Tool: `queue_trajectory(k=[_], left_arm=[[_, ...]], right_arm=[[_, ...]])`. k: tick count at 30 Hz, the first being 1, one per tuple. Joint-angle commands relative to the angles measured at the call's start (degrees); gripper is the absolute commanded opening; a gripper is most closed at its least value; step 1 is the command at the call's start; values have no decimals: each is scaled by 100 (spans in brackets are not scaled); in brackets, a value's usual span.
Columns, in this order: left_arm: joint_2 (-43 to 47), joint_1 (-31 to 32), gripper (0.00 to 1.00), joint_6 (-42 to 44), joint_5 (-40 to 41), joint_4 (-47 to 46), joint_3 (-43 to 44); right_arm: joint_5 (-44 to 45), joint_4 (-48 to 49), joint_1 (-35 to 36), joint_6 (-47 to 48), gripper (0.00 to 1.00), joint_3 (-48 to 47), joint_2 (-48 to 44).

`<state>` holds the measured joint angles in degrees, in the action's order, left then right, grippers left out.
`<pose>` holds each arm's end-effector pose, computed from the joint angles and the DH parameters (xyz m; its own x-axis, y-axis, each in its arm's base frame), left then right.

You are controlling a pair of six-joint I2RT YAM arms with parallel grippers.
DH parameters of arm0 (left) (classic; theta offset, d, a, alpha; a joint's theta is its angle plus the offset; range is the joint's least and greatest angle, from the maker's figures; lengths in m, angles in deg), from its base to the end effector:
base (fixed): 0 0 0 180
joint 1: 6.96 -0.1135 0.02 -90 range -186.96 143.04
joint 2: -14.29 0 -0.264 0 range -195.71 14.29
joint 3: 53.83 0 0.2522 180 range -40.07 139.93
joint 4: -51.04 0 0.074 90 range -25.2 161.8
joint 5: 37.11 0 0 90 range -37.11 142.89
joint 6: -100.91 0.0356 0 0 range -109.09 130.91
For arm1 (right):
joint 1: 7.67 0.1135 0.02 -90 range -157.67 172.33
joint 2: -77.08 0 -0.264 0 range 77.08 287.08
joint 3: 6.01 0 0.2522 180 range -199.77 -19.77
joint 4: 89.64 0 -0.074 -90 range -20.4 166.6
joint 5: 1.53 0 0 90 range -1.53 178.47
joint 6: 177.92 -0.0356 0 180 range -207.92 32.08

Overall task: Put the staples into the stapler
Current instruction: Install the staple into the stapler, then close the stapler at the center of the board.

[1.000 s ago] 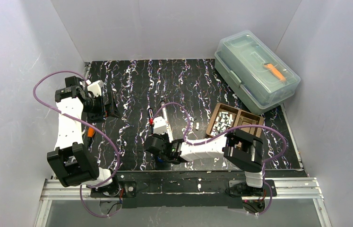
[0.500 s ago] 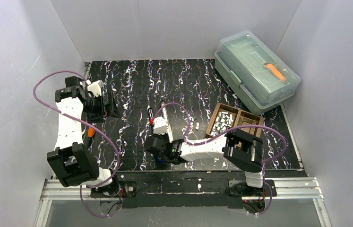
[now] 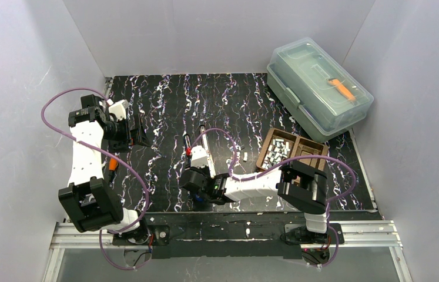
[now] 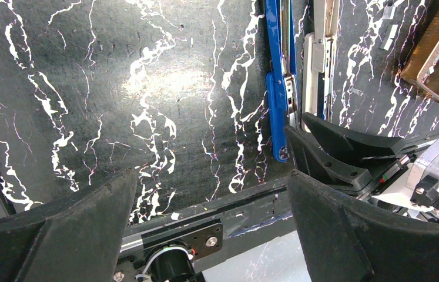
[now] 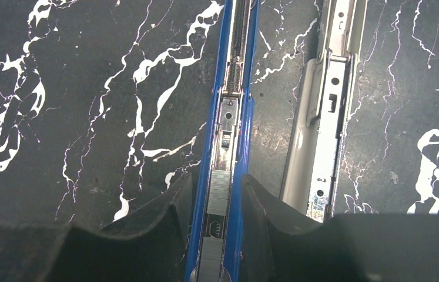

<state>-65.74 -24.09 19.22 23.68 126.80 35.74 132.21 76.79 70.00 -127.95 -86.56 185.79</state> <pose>0.2587 0.0616 0.3192 -0.8753 -0.1378 -0.4635 0.0581 0.9217 -0.3836 0.1098 0.3869 0.1782 -0.4919 -0.0745 -0.8674 -0.3647 0.9224 0.1276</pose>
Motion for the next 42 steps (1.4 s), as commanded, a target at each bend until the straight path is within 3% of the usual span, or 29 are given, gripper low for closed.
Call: queue_trajectory(k=[1,15,20,23,30,42], left_arm=[[182,-31,99,27,-135,158,101],[115,-31,99,12,-226,155,157],[-123,-29,99,57,-504,155,300],[-287,0,99,168,-756,147,407],[-889,392,99,592,-1095,-3,661],[-1386,1454,99,370,-871,-768,936]], right_arm=[[68,195,29,47,52,60,-176],[39,184,28,199,54,61,-496],[-250,105,50,321,72,202,-773],[-445,178,151,386,76,446,-975],[-627,-10,442,412,75,562,-926],[-381,-583,495,171,68,475,-648]])
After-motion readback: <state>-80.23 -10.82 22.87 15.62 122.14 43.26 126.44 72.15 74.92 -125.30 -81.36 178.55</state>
